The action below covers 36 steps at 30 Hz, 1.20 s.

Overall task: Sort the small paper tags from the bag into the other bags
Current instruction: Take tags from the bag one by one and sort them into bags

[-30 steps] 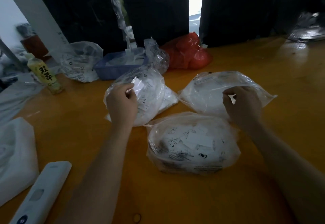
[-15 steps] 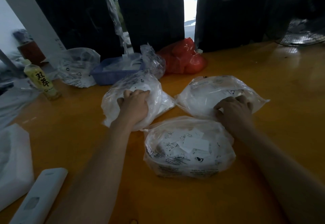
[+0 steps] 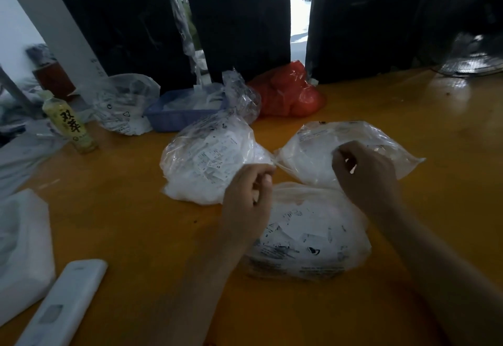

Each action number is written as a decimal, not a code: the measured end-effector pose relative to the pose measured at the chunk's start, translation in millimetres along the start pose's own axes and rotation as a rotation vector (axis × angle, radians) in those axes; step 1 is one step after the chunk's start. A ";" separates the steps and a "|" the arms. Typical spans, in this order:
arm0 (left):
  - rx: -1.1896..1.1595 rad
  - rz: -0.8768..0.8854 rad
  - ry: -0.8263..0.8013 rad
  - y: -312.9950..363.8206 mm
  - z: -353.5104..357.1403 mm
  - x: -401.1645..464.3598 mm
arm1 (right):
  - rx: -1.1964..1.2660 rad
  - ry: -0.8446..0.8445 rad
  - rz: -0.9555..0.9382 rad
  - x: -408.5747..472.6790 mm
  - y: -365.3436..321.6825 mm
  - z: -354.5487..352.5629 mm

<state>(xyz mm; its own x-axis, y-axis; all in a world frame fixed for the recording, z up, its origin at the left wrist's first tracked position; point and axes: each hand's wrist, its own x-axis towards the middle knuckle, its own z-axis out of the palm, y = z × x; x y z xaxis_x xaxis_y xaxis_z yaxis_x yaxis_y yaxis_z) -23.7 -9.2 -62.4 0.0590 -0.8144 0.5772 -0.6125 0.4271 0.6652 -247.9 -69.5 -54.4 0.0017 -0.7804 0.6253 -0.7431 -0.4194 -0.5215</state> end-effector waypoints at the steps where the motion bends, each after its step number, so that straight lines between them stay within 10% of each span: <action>1: -0.090 -0.095 -0.069 1.8 2.8 -6.5 | 0.010 -0.051 -0.059 -1.8 -5.2 -2.0; 9: -0.441 -0.459 -0.270 -1.3 15.6 -19.3 | 0.093 -0.496 -0.293 -20.3 -35.3 3.3; 21: -0.599 -0.539 -0.071 0.8 12.6 -23.3 | 0.472 -0.497 0.207 -22.5 -37.5 8.6; 36: -1.129 -0.788 0.082 -11.0 13.7 -14.1 | -0.308 -0.975 -0.250 -20.7 -32.5 -7.5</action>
<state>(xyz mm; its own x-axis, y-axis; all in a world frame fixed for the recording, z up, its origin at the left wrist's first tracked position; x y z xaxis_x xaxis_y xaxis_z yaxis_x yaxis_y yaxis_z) -28.6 -7.8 -84.3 0.1585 -0.9790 -0.1284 0.5673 -0.0161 0.8234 -228.8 -36.3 -46.0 0.6145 -0.7805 -0.1150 -0.7851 -0.5907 -0.1861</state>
